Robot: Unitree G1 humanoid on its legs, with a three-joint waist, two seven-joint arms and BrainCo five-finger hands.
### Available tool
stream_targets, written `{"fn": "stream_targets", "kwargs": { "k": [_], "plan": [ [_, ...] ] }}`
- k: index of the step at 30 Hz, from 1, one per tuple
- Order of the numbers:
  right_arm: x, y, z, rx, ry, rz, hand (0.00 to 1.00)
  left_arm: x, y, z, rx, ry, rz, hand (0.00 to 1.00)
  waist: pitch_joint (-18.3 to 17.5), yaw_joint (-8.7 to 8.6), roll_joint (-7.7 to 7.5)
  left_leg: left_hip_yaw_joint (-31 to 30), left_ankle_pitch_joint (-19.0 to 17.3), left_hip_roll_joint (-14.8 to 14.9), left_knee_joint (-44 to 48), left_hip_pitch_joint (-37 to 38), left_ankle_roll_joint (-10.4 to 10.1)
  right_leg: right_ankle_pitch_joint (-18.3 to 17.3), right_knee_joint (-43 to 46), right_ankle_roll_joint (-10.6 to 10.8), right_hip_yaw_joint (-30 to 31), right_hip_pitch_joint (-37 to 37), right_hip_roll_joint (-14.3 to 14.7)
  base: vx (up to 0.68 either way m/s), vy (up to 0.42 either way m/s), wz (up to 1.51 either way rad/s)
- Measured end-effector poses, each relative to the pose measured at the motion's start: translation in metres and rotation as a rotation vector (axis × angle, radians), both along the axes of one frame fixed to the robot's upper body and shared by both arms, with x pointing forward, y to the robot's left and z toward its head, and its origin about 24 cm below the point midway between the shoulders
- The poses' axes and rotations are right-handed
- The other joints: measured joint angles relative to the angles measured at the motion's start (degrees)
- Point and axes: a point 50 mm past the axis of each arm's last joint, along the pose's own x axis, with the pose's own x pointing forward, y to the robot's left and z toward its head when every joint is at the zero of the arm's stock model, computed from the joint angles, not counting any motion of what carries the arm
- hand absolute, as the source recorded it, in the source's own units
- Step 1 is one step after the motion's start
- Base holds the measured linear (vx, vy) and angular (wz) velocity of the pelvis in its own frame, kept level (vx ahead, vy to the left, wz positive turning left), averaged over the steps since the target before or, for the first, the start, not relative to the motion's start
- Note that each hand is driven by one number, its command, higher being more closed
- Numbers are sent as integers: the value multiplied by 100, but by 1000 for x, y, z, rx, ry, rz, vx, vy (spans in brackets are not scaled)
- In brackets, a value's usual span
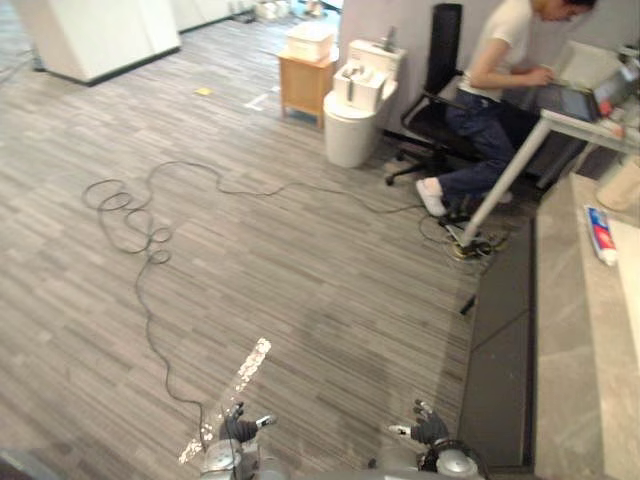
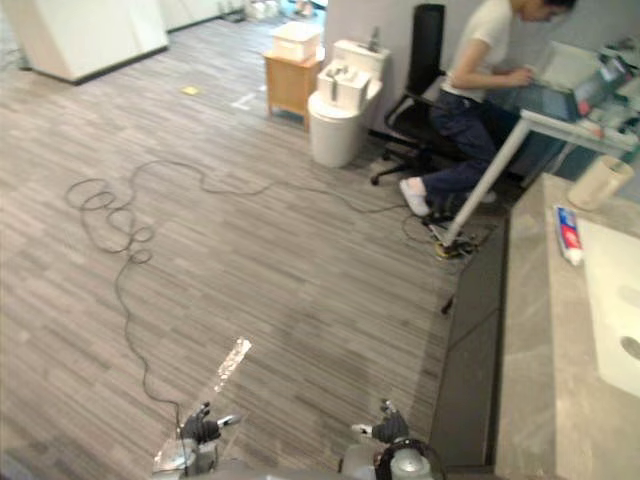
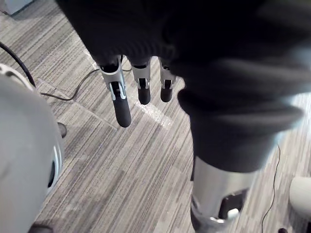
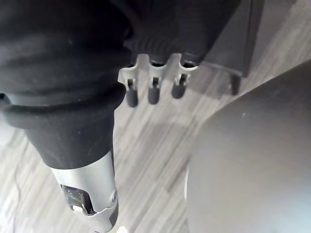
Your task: Organize washtable
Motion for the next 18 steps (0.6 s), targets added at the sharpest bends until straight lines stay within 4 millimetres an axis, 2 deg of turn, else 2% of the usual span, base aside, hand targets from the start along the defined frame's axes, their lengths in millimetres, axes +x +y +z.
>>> {"fn": "stream_targets", "kwargs": {
  "k": [1,2,3,4,6,8,9,10,11,12,14,15,17,18],
  "plan": [
    [1,1,-1,3,7,4,0,-3,3,-1,7,15,-7,0,0,-16,-36,162,-11,-35,-115,134,-146,349,-573,-253,-469,-2,-60,218,-177,-52],
    [4,-2,-1,1,6,3,0,-8,1,-4,1,44,-11,0,-24,-131,48,124,31,-32,-229,224,-236,542,-627,-382,-572,70,22,214,-149,-39],
    [5,-3,0,0,2,1,0,-11,0,-5,-2,54,-15,0,-52,-192,101,86,97,-40,-367,279,-276,501,-649,-412,-584,101,79,272,-143,-17],
    [7,-7,1,-2,-9,-15,0,-13,-3,-6,-11,60,-17,0,-16,-227,217,105,184,-36,-546,437,-370,369,-598,-426,-513,132,147,219,-92,-16],
    [7,-13,1,-16,-4,-16,0,-11,-8,-6,-22,54,-18,0,-20,-189,309,56,200,91,-366,467,-399,225,-556,-493,-431,159,274,259,-151,-34],
    [6,-12,1,-15,-3,-16,0,-9,-9,-6,-27,49,-10,0,-11,-215,308,-122,129,373,632,231,-505,168,-701,-524,-312,397,419,253,-168,-45],
    [7,-11,1,-16,-2,-10,0,-8,-8,-4,-28,34,14,0,-2,-203,325,-293,170,658,1732,-47,-539,149,-876,-557,-143,654,570,279,-71,-88],
    [5,-12,1,-22,3,-5,0,-9,-9,-3,-30,20,21,0,29,-114,341,-466,207,904,2692,-328,-633,106,-954,-630,125,838,713,283,-13,-109],
    [4,-13,0,-25,9,-7,0,-7,-9,-3,-28,11,20,0,42,-50,369,-548,143,919,2961,-379,-600,80,-967,-666,275,913,744,226,64,-132],
    [3,-13,0,-24,13,-17,0,-7,-8,-2,-27,6,20,0,44,-49,371,-669,-13,851,3123,-522,-581,53,-1004,-684,563,1009,742,232,141,-128],
    [4,-11,-1,-20,13,-26,0,-6,-7,-2,-22,2,21,0,78,-55,299,-776,-185,508,2712,-809,-421,71,-1111,-613,1039,1125,587,268,206,-118],
    [4,-11,-1,-20,13,-27,0,-5,-6,-1,-21,-4,23,0,89,-54,281,-815,-193,433,2537,-896,-407,81,-1139,-584,1158,1158,531,230,239,-91],
    [3,-12,-1,-20,19,-28,0,-3,-5,0,-18,-12,22,0,111,-51,236,-1143,-162,76,1383,-1044,-420,75,-1260,-316,1494,1295,288,212,276,-81],
    [1,-13,-2,-22,26,-28,0,-4,-7,-1,-21,-8,18,0,109,-52,300,-1399,22,-51,660,-1008,-439,48,-1295,-157,1604,1343,272,226,350,-76]
  ]
}}
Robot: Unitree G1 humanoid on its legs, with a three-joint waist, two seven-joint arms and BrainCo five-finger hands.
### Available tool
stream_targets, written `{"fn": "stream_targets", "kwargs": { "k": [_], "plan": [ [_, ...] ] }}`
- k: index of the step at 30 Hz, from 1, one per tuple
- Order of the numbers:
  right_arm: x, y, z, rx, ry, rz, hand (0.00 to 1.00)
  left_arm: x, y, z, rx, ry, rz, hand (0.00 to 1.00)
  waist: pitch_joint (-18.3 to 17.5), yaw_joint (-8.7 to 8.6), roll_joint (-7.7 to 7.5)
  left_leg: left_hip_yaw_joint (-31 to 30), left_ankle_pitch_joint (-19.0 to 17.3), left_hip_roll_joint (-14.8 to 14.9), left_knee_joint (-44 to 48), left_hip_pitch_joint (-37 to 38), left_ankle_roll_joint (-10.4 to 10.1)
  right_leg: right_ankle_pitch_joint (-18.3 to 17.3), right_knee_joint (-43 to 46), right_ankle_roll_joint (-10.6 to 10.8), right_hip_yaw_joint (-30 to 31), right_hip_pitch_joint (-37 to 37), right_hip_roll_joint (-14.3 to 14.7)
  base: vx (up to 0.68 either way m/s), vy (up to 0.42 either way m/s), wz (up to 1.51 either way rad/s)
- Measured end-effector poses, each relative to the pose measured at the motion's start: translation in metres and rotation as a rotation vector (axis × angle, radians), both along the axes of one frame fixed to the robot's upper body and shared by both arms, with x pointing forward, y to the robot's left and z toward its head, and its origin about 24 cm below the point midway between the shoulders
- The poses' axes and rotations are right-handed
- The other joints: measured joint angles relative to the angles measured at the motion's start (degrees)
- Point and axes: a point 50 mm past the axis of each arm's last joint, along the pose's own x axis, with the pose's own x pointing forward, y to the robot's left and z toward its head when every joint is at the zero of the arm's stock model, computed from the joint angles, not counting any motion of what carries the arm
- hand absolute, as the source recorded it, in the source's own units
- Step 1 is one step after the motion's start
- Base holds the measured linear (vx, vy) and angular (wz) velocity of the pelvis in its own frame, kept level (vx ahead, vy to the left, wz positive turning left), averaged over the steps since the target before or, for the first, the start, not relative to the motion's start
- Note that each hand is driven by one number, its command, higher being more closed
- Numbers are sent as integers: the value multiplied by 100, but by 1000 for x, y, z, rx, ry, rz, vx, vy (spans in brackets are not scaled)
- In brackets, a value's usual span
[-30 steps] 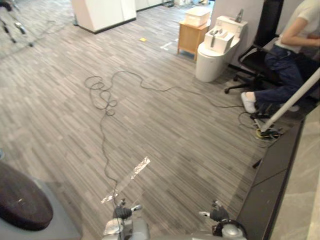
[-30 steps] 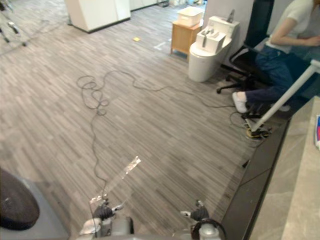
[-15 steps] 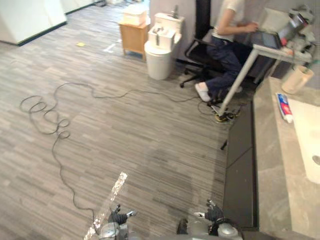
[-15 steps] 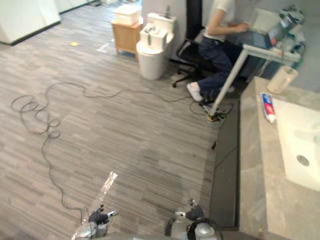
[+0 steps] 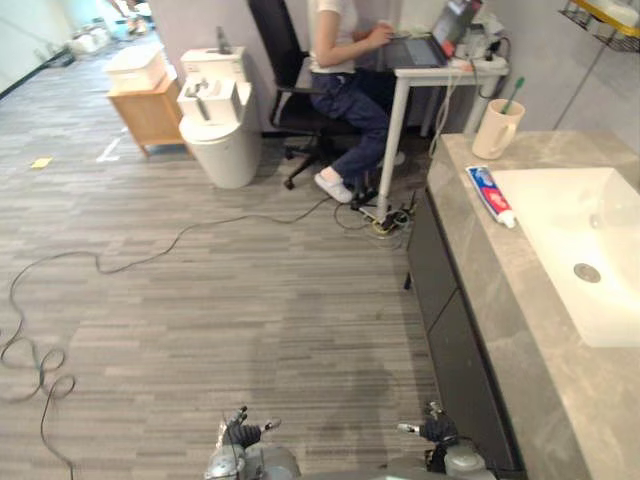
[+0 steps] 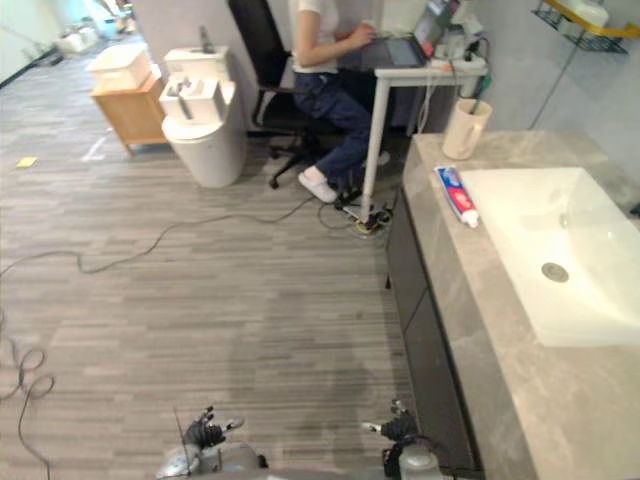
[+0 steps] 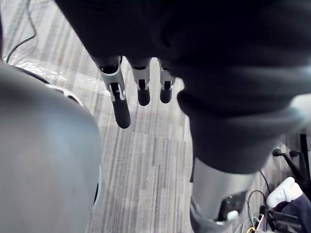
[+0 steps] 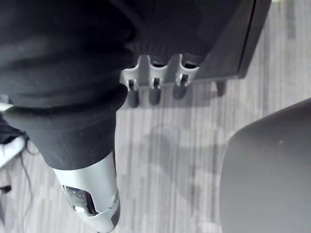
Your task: Organize washtable
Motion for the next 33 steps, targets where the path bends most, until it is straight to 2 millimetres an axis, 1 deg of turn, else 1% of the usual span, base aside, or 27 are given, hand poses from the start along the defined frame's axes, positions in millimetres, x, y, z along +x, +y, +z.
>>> {"fn": "stream_targets", "kwargs": {
  "k": [1,2,3,4,5,6,7,8,9,10,12,14,16,17,18,19,20,22,23,25,26,27,28,29,31,32,33],
  "plan": [
    [0,0,-1,0,6,-1,0,0,-2,-1,-7,2,1,0,-40,33,-29,-55,495,-140,-287,126,282,-31,-81,156,179,22,-88,256,379,-57],
    [-1,6,-2,12,9,8,0,2,3,0,9,1,-5,0,-106,7,-140,-33,492,-295,-350,148,285,94,-232,236,133,21,-204,199,280,-35],
    [-1,6,-2,12,9,8,0,2,3,0,9,1,-5,0,-106,7,-140,-33,492,-295,-350,148,285,94,-232,236,133,21,-204,173,226,-21],
    [-4,12,-4,34,27,8,0,5,12,3,28,-14,-4,0,-80,58,-309,-251,380,-451,10,-47,376,198,-388,298,166,20,-342,166,192,-25],
    [-5,12,-5,36,33,-1,0,6,13,3,34,-16,-6,0,-132,97,-393,-211,211,-435,109,-50,474,314,-475,314,165,66,-346,157,191,-30],
    [-6,12,-5,38,35,-6,0,6,13,3,34,-16,-6,0,-131,117,-394,-158,151,-439,103,-4,508,351,-480,329,168,89,-354,139,183,-28],
    [-7,13,-5,40,38,-7,0,6,12,3,32,-16,-7,0,-94,156,-336,-57,55,-446,74,122,556,383,-378,367,172,81,-373,104,171,-36],
    [-6,12,-4,40,29,-3,0,6,10,3,25,-14,-7,0,-91,146,-364,28,-125,-434,-6,308,641,381,-57,379,185,17,-356,82,150,-43],
    [-5,13,-3,40,23,-1,0,6,8,2,21,-14,-7,0,-81,152,-329,88,-157,-418,-28,364,637,376,230,389,202,-127,-346,49,124,-63],
    [-2,12,-2,39,12,4,0,5,6,2,16,-12,-9,0,-36,161,-230,309,-176,-363,-173,539,659,377,1009,388,247,-541,-325,19,85,-64],
    [1,9,0,34,-9,5,0,4,8,2,19,-6,-3,0,-12,143,-268,617,-230,-368,-320,803,739,393,2239,445,118,-1207,-393,44,75,-79],
    [0,10,1,37,-14,7,0,2,8,1,18,9,2,0,-11,128,-280,802,-284,-339,-469,1045,704,113,2642,327,-282,-1508,-414,78,37,-59],
    [2,9,2,36,-22,7,0,3,8,1,15,8,0,0,-9,101,-266,942,-350,-266,-727,1311,699,-84,2382,173,-1095,-1741,-359,130,-25,-31],
    [4,9,2,35,-26,8,0,2,7,0,14,13,2,0,-12,79,-251,951,-373,-229,-790,1346,660,-93,2145,130,-1378,-1859,-299,252,-84,-19],
    [6,9,3,36,-33,9,0,0,8,0,14,18,2,0,-11,29,-249,969,-400,-188,-846,1390,550,1,1612,-3,-1610,-1974,-170,276,-103,-11],
    [6,10,3,38,-31,9,0,-3,10,-1,19,26,3,0,-36,10,-300,978,-381,-263,-932,1486,400,306,1103,-156,-1627,-1950,-73,384,-126,-4],
    [7,5,4,35,-40,-15,0,-6,3,-3,-1,44,3,0,-51,-33,-184,927,-375,-215,-1014,1752,274,554,1122,-413,-1606,-1833,15,381,-94,-1],
    [7,-1,4,22,-40,-21,0,-6,-7,-4,-18,43,-11,0,-100,-15,6,770,-333,-109,-843,1776,195,224,1221,-436,-1632,-1753,93,422,-120,-1],
    [8,0,5,24,-44,-19,0,-5,-8,-4,-23,40,-10,0,-88,-20,32,699,-335,-60,-650,1736,190,146,1244,-465,-1655,-1697,107,405,-179,8],
    [6,-1,4,20,-38,-22,0,-1,-6,-2,-19,21,5,0,-57,-43,39,348,-261,194,770,1232,58,-31,1120,-493,-1719,-1369,188,429,-215,3],
    [4,-2,4,16,-31,-21,0,-2,-3,0,-18,3,41,0,-5,18,34,13,73,486,2361,653,-267,-80,859,-567,-1635,-935,371,373,-142,-31],
    [3,-2,4,14,-27,-21,0,-2,-1,1,-14,-7,49,0,-7,49,59,-81,56,566,2836,480,-246,-110,790,-610,-1548,-795,437,352,-35,-69],
    [1,-2,3,13,-22,-24,0,1,0,3,-12,-27,62,0,-1,118,61,-170,-5,608,3481,190,-142,-196,694,-608,-1344,-548,490,331,39,-85],
    [-1,-1,3,15,-19,-26,0,2,-1,4,-15,-35,68,0,7,148,42,-126,-43,604,3651,-18,-81,-253,630,-604,-1137,-355,497,333,57,-89],
    [-2,0,2,19,-13,-31,0,2,1,5,-16,-45,86,0,10,156,20,-34,-166,588,3367,-318,125,-303,527,-532,-797,-157,451,274,117,-87],
    [-3,0,2,21,-12,-34,0,2,1,5,-19,-47,89,0,21,156,0,-28,-180,560,3123,-409,144,-317,522,-502,-668,-119,414,352,270,-105],
    [-3,1,2,25,-10,-37,0,3,1,5,-19,-54,93,0,29,164,-45,-98,-225,478,2531,-543,221,-355,491,-435,-419,-66,321,357,350,-99]
  ]
}}
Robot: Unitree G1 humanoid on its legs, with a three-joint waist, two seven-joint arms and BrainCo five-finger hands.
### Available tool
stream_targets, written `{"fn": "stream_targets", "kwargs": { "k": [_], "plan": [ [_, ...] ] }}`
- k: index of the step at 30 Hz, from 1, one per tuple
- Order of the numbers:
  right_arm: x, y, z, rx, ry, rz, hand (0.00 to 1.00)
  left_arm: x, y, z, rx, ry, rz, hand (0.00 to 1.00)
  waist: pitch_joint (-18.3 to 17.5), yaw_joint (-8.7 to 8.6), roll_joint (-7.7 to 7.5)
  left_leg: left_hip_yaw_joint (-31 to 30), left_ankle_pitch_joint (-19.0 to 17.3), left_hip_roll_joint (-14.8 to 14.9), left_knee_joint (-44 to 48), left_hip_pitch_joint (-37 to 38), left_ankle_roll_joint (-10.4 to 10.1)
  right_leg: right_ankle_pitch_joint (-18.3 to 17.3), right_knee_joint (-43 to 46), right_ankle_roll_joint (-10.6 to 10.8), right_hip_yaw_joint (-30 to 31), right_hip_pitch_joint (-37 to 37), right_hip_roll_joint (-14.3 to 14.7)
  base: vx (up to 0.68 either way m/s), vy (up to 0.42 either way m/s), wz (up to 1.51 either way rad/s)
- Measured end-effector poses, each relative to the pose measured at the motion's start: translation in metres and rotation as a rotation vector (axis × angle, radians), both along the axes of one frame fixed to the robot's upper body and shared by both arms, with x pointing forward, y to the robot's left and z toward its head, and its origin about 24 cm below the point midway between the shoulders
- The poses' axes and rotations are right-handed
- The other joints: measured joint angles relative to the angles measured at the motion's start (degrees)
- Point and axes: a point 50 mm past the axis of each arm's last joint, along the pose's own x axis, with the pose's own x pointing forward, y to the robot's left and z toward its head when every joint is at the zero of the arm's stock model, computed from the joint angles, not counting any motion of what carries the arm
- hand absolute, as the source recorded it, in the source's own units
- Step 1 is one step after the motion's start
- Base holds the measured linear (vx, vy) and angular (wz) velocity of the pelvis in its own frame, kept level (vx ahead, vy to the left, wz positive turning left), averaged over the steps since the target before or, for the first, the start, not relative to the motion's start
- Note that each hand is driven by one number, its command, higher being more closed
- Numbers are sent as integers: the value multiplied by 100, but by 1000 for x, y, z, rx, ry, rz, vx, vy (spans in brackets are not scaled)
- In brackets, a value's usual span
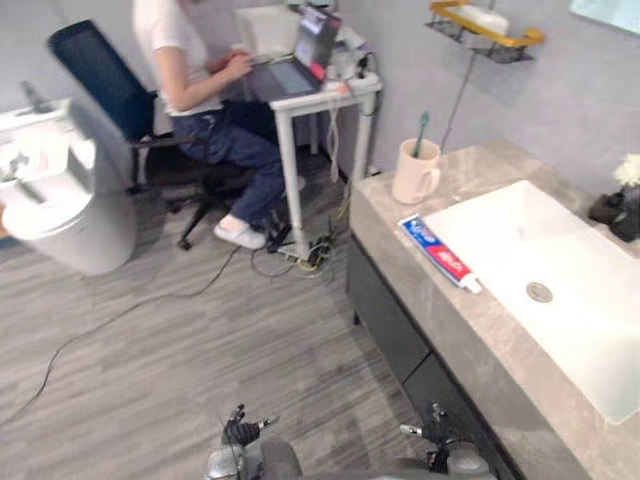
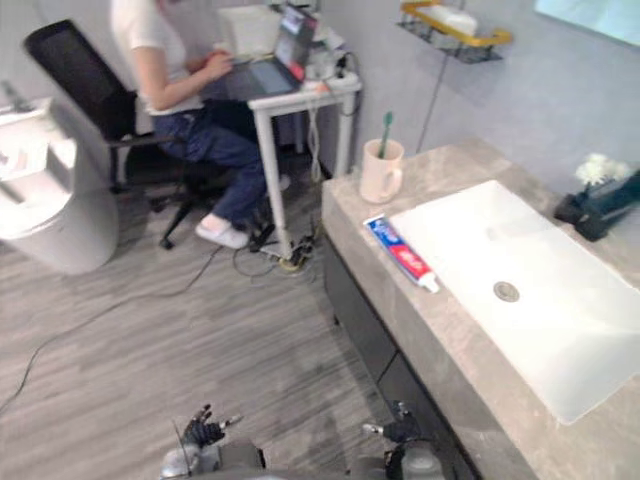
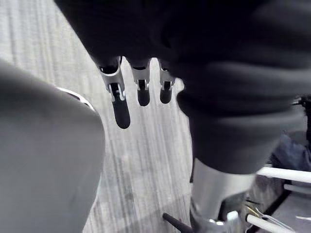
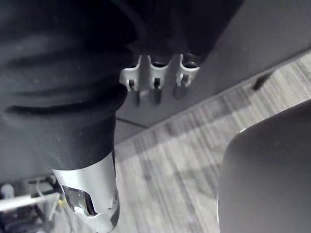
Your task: Organize washtable
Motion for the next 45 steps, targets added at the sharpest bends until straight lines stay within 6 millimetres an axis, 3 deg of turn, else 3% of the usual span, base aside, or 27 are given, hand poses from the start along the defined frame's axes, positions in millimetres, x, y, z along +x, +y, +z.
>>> {"fn": "stream_targets", "kwargs": {
  "k": [2,3,4,8,11,12,13,14,15,17,18,19,20,21,22,24,25,28,30,31,32,33,35,39,41,45],
  "plan": [
    [2,2,1,3,-8,-3,0,2,1,1,4,-9,-1,0,16,10,-70,-788,5,-398,-1053,-169,-6,-112,-23,274,386,40,-202,311,399,-105],
    [-1,1,0,-3,0,-4,0,2,-1,1,0,-10,5,0,-6,52,-37,-1592,62,-654,-1779,-140,-98,-260,25,499,712,-38,-256,197,355,-119],
    [-3,3,-1,2,9,-4,0,4,6,2,11,-21,20,0,-52,122,-130,-1524,-108,-841,-1651,-87,-180,-333,65,645,1015,-59,-397,261,409,-104],
    [-12,20,-5,39,30,18,0,4,17,4,24,-26,64,0,-277,189,-475,-1040,-568,-990,-1413,17,112,49,276,564,1521,-294,-525,300,355,-73],
    [-3,28,-1,66,-8,31,0,-1,16,1,22,8,67,0,-292,179,-448,-73,-627,-846,-1763,885,251,614,1739,936,1417,-1133,-533,333,278,-165],
    [-1,28,1,65,-18,30,0,-3,15,-1,17,20,67,0,-293,159,-399,66,-640,-812,-1892,1054,273,541,2031,918,1200,-1310,-502,238,195,-168],
    [2,27,2,61,-32,32,0,-7,13,-3,9,40,65,0,-295,150,-341,271,-643,-774,-2062,1289,279,384,2309,795,731,-1540,-497,226,154,-134],
    [5,25,3,57,-40,33,0,-10,10,-6,0,59,64,0,-307,126,-250,501,-643,-715,-2270,1583,279,184,2501,497,-28,-1764,-482,228,137,-130],
    [6,25,3,57,-42,33,0,-9,9,-6,-4,61,63,0,-309,139,-228,593,-643,-700,-2372,1707,279,96,2549,350,-441,-1864,-467,255,111,-128],
    [10,26,5,54,-54,38,0,-9,7,-7,-10,71,58,0,-304,140,-196,1014,-643,-715,-2754,2049,279,-7,2233,73,-1638,-2179,-225,298,83,-104],
    [11,26,5,54,-53,38,0,-11,7,-8,-11,77,57,0,-303,134,-190,1064,-643,-744,-2800,2094,278,59,1928,-39,-1873,-2206,-115,341,67,-84],
    [5,26,2,55,-35,36,0,-11,9,-7,-4,76,51,0,-342,140,-268,1036,-642,-934,-2819,2166,277,640,1031,-548,-2133,-2094,45,389,59,-60],
    [4,21,2,45,-33,31,0,-12,7,-8,-10,85,52,0,-334,149,-220,1020,-643,-1018,-2792,2214,277,445,879,-654,-2137,-1996,80,463,75,-89],
    [8,12,4,20,-41,25,0,-15,-1,-11,-32,103,48,0,-328,160,-15,959,-572,-921,-2370,2175,230,518,703,-681,-1991,-1812,181,364,51,-73],
    [6,7,4,13,-38,4,0,-16,-8,-12,-40,110,26,0,-330,110,94,843,-590,-873,-2053,2020,207,533,513,-639,-1869,-1614,165,241,36,-63],
    [-3,-6,1,-7,-7,-45,0,-11,-10,-10,-38,93,12,0,-289,33,82,740,-497,-680,-1473,1765,95,409,367,-445,-1806,-1253,98,244,26,-4],
    [-7,-11,0,-12,16,-74,0,-9,-10,-9,-36,78,10,0,-275,6,121,623,-455,-454,-826,1451,46,244,371,-443,-1757,-1060,106,228,58,-6],
    [-10,-10,-3,-6,47,-97,0,-7,-5,-6,-26,50,9,0,-265,53,67,361,-480,-210,172,652,71,160,395,-359,-1335,-899,109,148,105,-68],
    [-13,-10,-4,-4,53,-105,0,-5,-5,-4,-25,34,7,0,-266,158,57,155,-494,-237,-183,366,48,160,395,-178,-908,-823,80,160,189,-102],
    [-13,-10,-4,-4,55,-107,0,-5,-5,-4,-22,32,3,0,-268,159,55,-39,-492,-293,-565,329,48,161,418,-72,-731,-806,68,166,327,-120],
    [-13,-11,-4,-10,53,-110,0,-5,-7,-4,-23,34,-4,0,-289,145,93,-415,-343,-375,-1536,376,-31,123,551,162,-465,-875,83,116,322,-89],
    [-13,-10,-4,-10,54,-109,0,-5,-5,-4,-17,34,-8,0,-312,152,124,-393,-358,-400,-1538,386,8,105,588,209,-398,-882,82,103,302,-79],
    [-21,-4,-7,-2,83,-117,0,-4,2,-4,14,44,-47,0,-485,129,-150,-201,-306,-705,-1838,558,123,235,274,483,-76,-873,-119,146,275,-41],
    [-26,-3,-9,8,99,-146,0,-4,4,-4,31,54,-78,0,-530,125,-212,-220,-313,-952,-1853,615,155,549,-314,631,123,-615,-288,155,274,-30],
    [-29,-5,-10,11,102,-176,0,-4,2,-4,33,59,-103,0,-526,121,-198,-238,-264,-1110,-1954,777,305,621,-498,642,242,-470,-397,50,155,-20],
    [-31,-6,-10,18,105,-196,0,-8,2,-7,27,83,-106,0,-553,108,-160,-201,-232,-1148,-2200,982,399,707,-653,705,274,-342,-419,-6,63,-7]
  ]
}}
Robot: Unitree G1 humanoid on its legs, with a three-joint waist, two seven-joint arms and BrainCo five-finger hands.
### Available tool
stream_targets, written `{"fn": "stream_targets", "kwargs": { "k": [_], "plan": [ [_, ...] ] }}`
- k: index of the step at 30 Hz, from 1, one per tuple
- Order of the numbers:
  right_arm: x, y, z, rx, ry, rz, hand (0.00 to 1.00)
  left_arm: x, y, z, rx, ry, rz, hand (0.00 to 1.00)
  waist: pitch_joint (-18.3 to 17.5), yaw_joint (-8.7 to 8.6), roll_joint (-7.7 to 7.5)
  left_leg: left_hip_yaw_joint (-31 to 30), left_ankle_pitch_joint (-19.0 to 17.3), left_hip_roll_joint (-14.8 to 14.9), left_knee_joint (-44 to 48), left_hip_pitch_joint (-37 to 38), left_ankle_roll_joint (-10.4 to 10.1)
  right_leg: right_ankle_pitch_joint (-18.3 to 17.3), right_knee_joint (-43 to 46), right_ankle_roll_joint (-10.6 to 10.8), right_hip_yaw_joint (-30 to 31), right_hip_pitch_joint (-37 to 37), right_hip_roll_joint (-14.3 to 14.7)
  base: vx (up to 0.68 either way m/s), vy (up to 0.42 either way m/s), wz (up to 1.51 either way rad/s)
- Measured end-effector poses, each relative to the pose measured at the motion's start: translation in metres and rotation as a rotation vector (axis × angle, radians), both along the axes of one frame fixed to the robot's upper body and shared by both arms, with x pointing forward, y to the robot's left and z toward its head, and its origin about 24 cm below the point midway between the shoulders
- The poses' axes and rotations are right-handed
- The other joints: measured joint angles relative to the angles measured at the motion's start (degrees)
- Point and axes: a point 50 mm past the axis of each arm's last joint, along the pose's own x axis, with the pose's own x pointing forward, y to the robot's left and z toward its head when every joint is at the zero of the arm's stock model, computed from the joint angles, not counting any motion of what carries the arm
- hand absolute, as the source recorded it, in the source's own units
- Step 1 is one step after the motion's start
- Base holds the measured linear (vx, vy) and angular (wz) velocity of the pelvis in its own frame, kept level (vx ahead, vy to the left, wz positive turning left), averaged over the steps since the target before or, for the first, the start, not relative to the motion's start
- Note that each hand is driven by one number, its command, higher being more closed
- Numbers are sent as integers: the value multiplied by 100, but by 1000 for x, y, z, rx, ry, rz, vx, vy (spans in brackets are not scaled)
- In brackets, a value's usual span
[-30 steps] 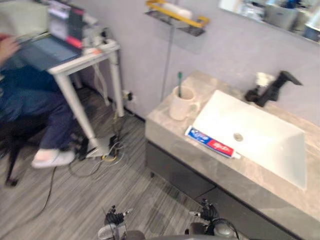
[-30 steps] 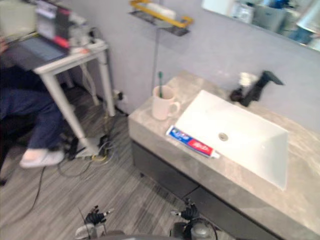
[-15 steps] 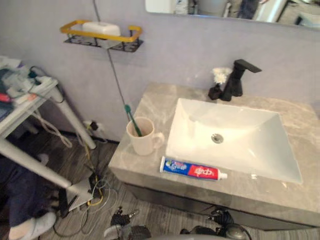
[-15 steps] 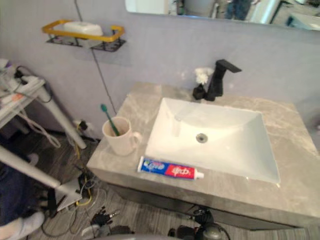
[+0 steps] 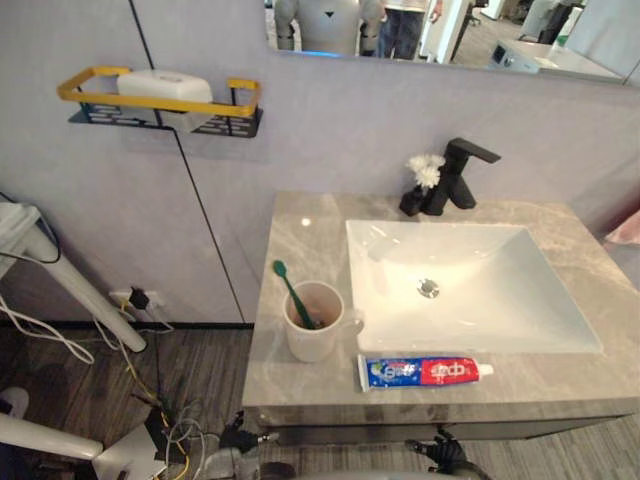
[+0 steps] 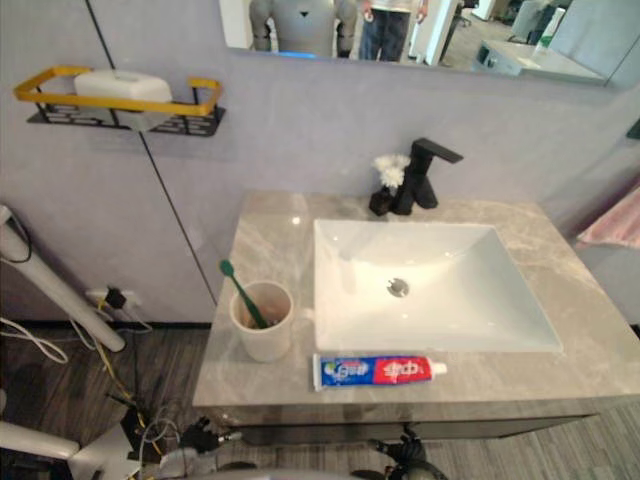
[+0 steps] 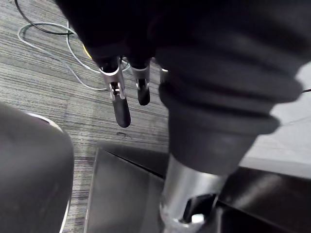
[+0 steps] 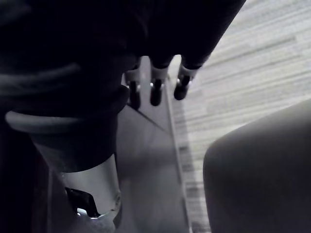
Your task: Organize washtable
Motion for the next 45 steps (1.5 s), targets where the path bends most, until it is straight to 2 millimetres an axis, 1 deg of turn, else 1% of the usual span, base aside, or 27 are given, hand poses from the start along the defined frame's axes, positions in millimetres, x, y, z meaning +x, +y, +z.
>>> {"fn": "stream_targets", "kwargs": {
  "k": [1,4,6,8,10,12,13,21,24,26,29,30,32,33,36,37,41,42,43,44,45],
  "plan": [
    [-1,-1,0,3,3,3,0,-2,-1,-1,-2,5,-1,0,-11,6,20,4,29,0,-172,107,45,18,-17,3,-2,-5,12,-34,-3,-1],
    [-2,-3,0,0,-6,4,0,-4,-4,-2,-10,11,1,0,-43,8,76,0,64,24,-365,206,83,35,-17,32,-9,-9,44,-65,-35,-3],
    [-3,-3,0,-1,-11,4,0,-6,-6,-3,-15,18,-1,0,-87,1,117,17,114,25,-481,271,77,40,-25,38,13,-10,50,-55,-40,-9],
    [-3,-4,0,1,-15,6,0,-8,-9,-3,-21,25,-7,0,-104,-14,120,18,141,31,-539,275,55,82,-91,32,20,-9,64,-34,-25,-6],
    [-3,-5,0,8,-19,8,0,-9,-12,-4,-29,27,-8,0,-138,-16,175,43,176,34,-630,275,54,159,-216,43,50,-6,79,-1,0,-7],
    [-3,-5,0,8,-19,6,0,-9,-13,-4,-29,27,-8,0,-138,-10,175,53,183,35,-670,294,53,191,-257,45,63,7,89,7,2,-2],
    [-8,-4,-3,33,9,-45,0,-8,-10,-3,-21,25,-9,0,-92,26,175,181,215,-16,-1028,672,44,153,-357,28,165,195,114,0,0,0],
    [-8,-5,-3,43,-4,-72,0,-8,-10,-3,-21,25,-8,0,-88,26,183,190,224,25,-1079,674,30,154,-412,29,149,195,113,0,0,0],
    [-11,-9,-3,60,-13,-141,0,-8,-10,-4,-21,28,-5,0,-95,24,178,234,301,42,-1234,720,2,176,-505,24,116,209,116,11,-5,0],
    [-13,-11,-3,70,-14,-187,0,-8,-10,-4,-23,33,2,0,-108,24,152,266,371,43,-1357,772,-16,252,-618,15,113,246,125,40,-11,-4],
    [-20,-22,-3,71,-20,-323,0,-8,-8,-5,-13,47,8,0,-65,3,222,295,444,59,-1520,827,-60,440,-930,14,83,349,149,30,-9,-7],
    [-24,-29,-3,64,-22,-390,0,-8,-8,-5,-10,56,12,0,-29,-3,242,295,451,62,-1547,872,-62,475,-1004,28,57,416,153,0,0,0],
    [-33,-41,-2,47,-24,-477,0,-9,-7,-6,-11,63,22,0,-20,-55,233,287,451,59,-1548,882,-63,480,-1010,25,35,427,153,0,0,0],
    [-38,-51,0,26,-28,-534,0,-11,-6,-6,-11,66,27,0,-12,-115,219,286,451,50,-1548,888,-63,510,-1018,25,32,433,156,-34,-4,-7],
    [-50,-79,6,-43,-54,-643,0,-13,-3,-6,-11,66,54,0,-15,-126,212,367,459,58,-1552,919,-59,695,-1231,8,15,513,158,-60,-2,-17],
    [-54,-88,9,-70,-61,-676,0,-14,-1,-6,-11,64,73,0,-6,-127,194,417,468,55,-1560,930,-44,737,-1256,-2,16,508,154,-85,-13,-22],
    [-64,-108,20,-136,-107,-752,0,-18,7,-6,-7,61,132,0,-4,-133,156,532,488,52,-1639,969,-30,790,-1311,11,40,502,148,-88,-20,-16],
    [-68,-114,23,-155,-119,-775,0,-21,9,-6,-8,60,162,0,18,-136,119,556,487,55,-1656,967,-31,790,-1310,11,45,500,149,-80,-25,-9],
    [-69,-117,25,-164,-131,-787,0,-22,11,-5,-8,59,179,0,21,-136,128,577,487,59,-1667,968,-31,790,-1310,11,49,500,151,-72,-30,-8],
    [-69,-127,34,-198,-175,-803,0,-26,16,-5,-2,59,209,0,14,-146,150,599,486,62,-1691,978,-34,787,-1311,10,54,494,155,-45,-24,-7],
    [-67,-132,39,-217,-201,-804,0,-29,18,-5,0,63,224,0,12,-152,165,603,486,62,-1700,982,-35,787,-1313,10,56,491,155,-27,-27,-5]
  ]
}}
